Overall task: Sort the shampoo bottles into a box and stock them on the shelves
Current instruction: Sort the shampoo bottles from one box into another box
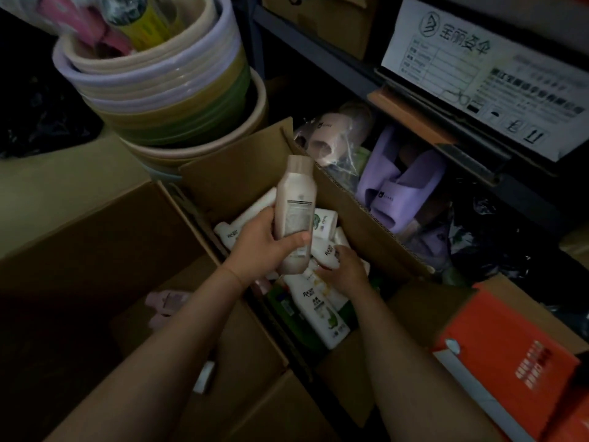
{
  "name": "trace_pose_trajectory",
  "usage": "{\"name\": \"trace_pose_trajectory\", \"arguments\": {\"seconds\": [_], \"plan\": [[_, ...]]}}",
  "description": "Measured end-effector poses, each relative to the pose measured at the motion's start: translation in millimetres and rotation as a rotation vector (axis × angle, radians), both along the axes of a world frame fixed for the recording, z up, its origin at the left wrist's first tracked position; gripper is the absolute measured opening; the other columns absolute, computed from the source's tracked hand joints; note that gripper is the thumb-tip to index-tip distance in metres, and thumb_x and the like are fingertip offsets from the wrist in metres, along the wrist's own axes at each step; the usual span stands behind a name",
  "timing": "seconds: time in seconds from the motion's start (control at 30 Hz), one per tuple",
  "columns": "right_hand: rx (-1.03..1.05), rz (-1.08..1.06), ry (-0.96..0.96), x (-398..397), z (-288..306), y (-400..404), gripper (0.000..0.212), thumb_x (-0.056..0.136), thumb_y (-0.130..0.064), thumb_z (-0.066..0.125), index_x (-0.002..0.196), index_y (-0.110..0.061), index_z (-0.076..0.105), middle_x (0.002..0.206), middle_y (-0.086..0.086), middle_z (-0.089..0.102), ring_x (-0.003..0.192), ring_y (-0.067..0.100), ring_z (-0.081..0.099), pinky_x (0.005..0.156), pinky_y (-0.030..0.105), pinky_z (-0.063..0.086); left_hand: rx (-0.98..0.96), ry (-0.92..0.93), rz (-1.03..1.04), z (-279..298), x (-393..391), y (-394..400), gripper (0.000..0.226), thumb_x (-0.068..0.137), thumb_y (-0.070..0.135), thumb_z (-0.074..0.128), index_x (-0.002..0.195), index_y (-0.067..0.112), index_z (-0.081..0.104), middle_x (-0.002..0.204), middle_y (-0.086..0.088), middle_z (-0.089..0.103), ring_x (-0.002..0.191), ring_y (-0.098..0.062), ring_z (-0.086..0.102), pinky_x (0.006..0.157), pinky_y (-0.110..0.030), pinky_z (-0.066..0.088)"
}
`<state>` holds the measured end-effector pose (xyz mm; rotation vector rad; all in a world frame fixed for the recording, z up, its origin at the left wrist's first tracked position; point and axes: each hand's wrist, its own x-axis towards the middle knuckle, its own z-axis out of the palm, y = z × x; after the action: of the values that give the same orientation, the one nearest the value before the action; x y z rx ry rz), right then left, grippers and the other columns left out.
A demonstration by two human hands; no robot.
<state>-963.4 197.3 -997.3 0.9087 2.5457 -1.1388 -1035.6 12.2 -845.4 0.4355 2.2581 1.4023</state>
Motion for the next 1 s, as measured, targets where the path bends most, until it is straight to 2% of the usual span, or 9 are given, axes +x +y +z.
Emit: {"name": "trace_pose_trajectory", "arguments": {"seconds": [0.1,0.2,0.33,0.47,0.53,0.63,0.77,0.9,1.0], "plan": [[0.066,0.001,-0.062,8,-17,7,0.087,0.083,-0.041,0.076,0.152,-0.014,0.031,0.155,0.011,0.031,0.142,0.029,0.032,0.114,0.04,0.032,0.016,-0.025,-0.062,-12,16,8,0.069,0.068,0.058,0.075,0.123,0.021,0.059,0.115,0.004,0.07,0.107,-0.014,0.068,0.091,-0.047,0.057],[0.102,-0.046,-0.109,8,-23,11,0.083,0.083,-0.048,0.072,0.149,-0.016,0.034,0.15,0.011,0.038,0.136,0.03,0.038,0.111,0.043,0.036,-0.004,-0.071,-0.077,-22,17,2,0.076,0.064,0.064,0.073,0.126,0.021,0.058,0.116,0.002,0.07,0.106,-0.017,0.068,0.091,-0.05,0.056],[-0.092,-0.098,-0.166,9,-19,4,0.074,0.083,-0.057,0.07,0.137,-0.009,0.052,0.135,0.013,0.056,0.121,0.029,0.056,0.094,0.034,0.047,0.033,-0.147,-0.01,-17,18,-5,0.043,0.086,0.035,0.076,0.122,0.017,0.063,0.112,0.0,0.073,0.102,-0.015,0.07,0.092,-0.047,0.057],[-0.149,-0.077,-0.098,1,9,-5,0.047,0.089,-0.034,0.07,0.127,-0.008,0.061,0.12,0.012,0.066,0.106,0.027,0.063,0.079,0.031,0.048,0.096,-0.181,0.056,-15,18,-2,0.027,0.09,0.022,0.072,0.115,0.02,0.064,0.108,0.0,0.073,0.099,-0.016,0.071,0.083,-0.037,0.06],[-0.297,-0.135,-0.039,-10,33,-8,0.04,0.088,-0.022,0.067,0.125,-0.008,0.063,0.114,0.011,0.068,0.1,0.026,0.065,0.08,0.035,0.053,0.134,-0.202,0.086,-12,18,-2,0.024,0.09,0.019,0.072,0.111,0.022,0.062,0.107,0.0,0.072,0.097,-0.016,0.071,0.076,-0.032,0.06],[-0.679,-0.197,0.065,-25,80,-16,0.026,0.085,-0.015,0.065,0.111,-0.012,0.066,0.104,0.016,0.071,0.083,0.024,0.069,0.079,0.043,0.058,0.223,-0.242,0.138,-4,21,-6,0.029,0.088,0.018,0.074,0.112,0.027,0.062,0.11,0.0,0.072,0.1,-0.015,0.07,0.085,-0.038,0.06],[-1.15,-0.168,0.207,-46,140,-42,0.051,0.085,-0.047,0.067,0.124,-0.014,0.064,0.104,0.016,0.067,0.089,0.027,0.066,0.076,0.038,0.055,0.399,-0.31,0.313,10,28,-23,0.043,0.078,0.025,0.076,0.118,0.02,0.06,0.11,-0.003,0.073,0.098,-0.022,0.072,0.083,-0.048,0.059],[-0.966,-0.016,0.139,-58,174,-92,0.048,0.081,-0.058,0.07,0.111,-0.02,0.065,0.089,0.007,0.072,0.08,0.025,0.071,0.072,0.04,0.058,0.539,-0.324,0.555,21,32,-68,0.037,0.09,0.009,0.069,0.123,0.011,0.053,0.116,-0.011,0.069,0.098,-0.022,0.072,0.077,-0.037,0.061],[-0.835,0.171,0.138,-57,176,-136,0.034,0.086,-0.031,0.075,0.112,-0.014,0.062,0.096,0.002,0.075,0.083,0.016,0.073,0.072,0.033,0.06,0.485,-0.313,0.74,15,30,-118,0.037,0.093,0.019,0.067,0.126,0.013,0.053,0.115,-0.009,0.069,0.1,-0.023,0.072,0.079,-0.039,0.061]]}}
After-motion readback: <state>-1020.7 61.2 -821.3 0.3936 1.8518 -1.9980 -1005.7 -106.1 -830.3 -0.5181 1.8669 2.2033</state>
